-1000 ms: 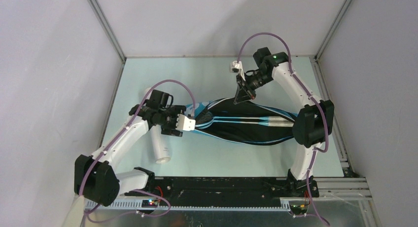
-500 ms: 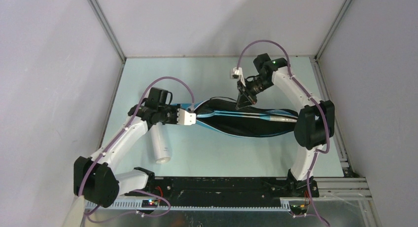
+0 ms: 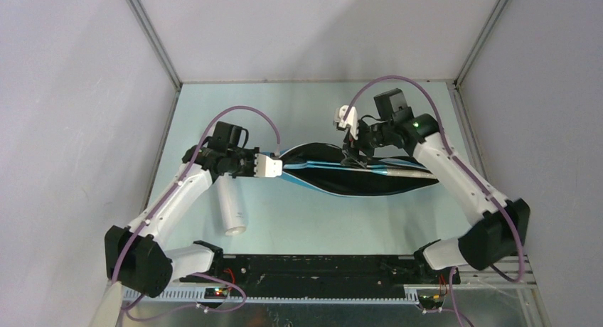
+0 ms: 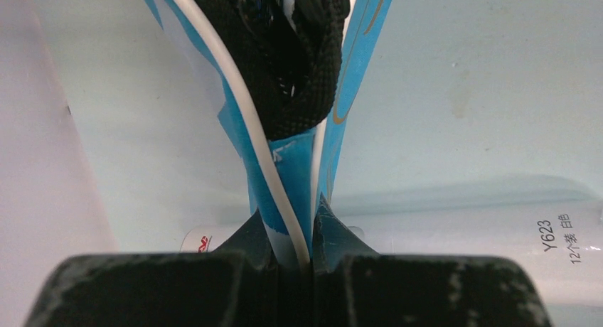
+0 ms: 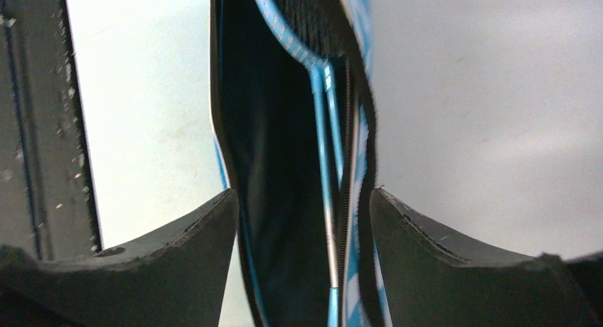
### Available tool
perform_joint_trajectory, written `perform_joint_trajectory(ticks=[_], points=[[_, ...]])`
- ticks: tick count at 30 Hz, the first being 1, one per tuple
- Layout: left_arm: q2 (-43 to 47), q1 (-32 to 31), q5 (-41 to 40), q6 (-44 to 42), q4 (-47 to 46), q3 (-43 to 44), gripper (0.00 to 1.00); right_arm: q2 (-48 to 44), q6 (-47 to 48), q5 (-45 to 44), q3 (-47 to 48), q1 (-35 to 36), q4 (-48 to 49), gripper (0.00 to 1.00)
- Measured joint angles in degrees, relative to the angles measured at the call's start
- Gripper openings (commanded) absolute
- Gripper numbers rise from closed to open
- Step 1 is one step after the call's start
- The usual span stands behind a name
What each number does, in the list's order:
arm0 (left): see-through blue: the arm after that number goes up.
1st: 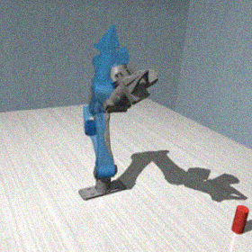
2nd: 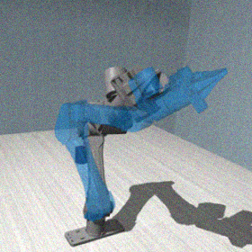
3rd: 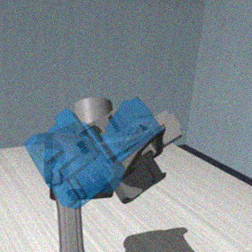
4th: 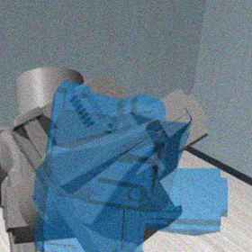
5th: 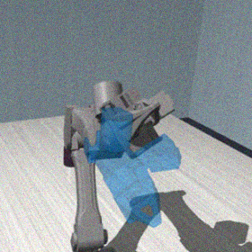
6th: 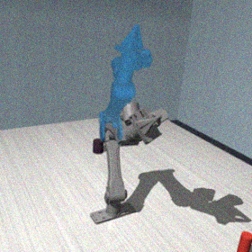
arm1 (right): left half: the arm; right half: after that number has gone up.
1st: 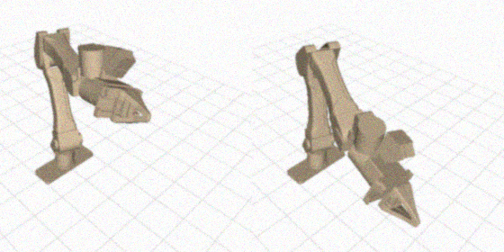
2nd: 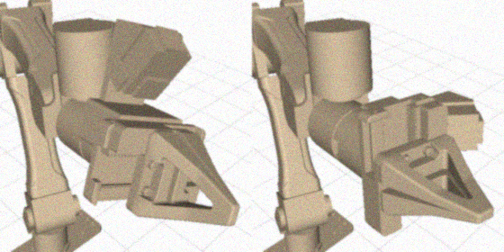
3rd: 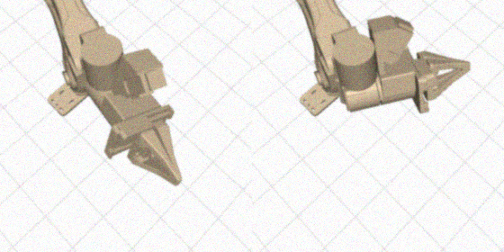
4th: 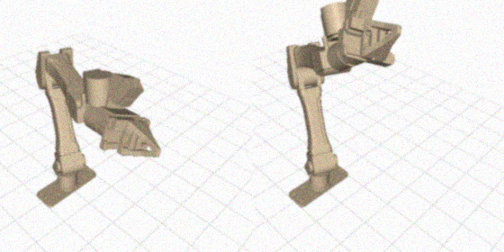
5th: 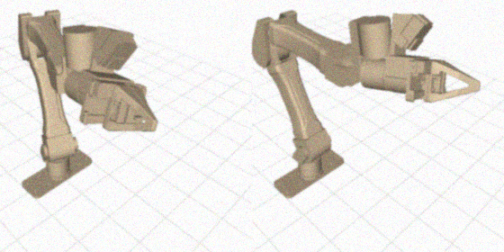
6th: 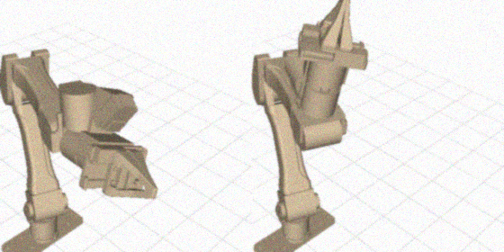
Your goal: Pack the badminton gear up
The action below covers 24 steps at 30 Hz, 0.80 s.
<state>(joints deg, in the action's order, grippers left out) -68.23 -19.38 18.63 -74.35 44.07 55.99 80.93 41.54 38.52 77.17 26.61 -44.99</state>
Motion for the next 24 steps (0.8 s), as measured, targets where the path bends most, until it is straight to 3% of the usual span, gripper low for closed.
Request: perform_joint_trajectory(ticks=[6,15,17,18,24], points=[[2.36,-0.13,-0.02,-0.74,2.78,0.00,0.00,-1.40,1.86,-0.15,-0.02,4.13,6.67,0.70],[3.89,-1.53,-0.33,-3.15,4.87,-0.09,0.00,13.11,6.23,5.90,10.75,3.93,1.09,0.57],[3.89,-1.75,-0.55,-3.26,4.92,-0.09,0.00,16.15,7.34,7.93,14.38,3.93,-1.42,0.47],[3.85,-1.84,-0.68,-3.23,4.92,-0.09,0.00,17.79,8.07,9.05,16.31,3.93,-2.80,0.37],[3.37,-1.95,-1.16,-3.17,4.90,-0.09,0.00,22.25,12.98,13.84,22.12,3.93,-12.20,0.11]])
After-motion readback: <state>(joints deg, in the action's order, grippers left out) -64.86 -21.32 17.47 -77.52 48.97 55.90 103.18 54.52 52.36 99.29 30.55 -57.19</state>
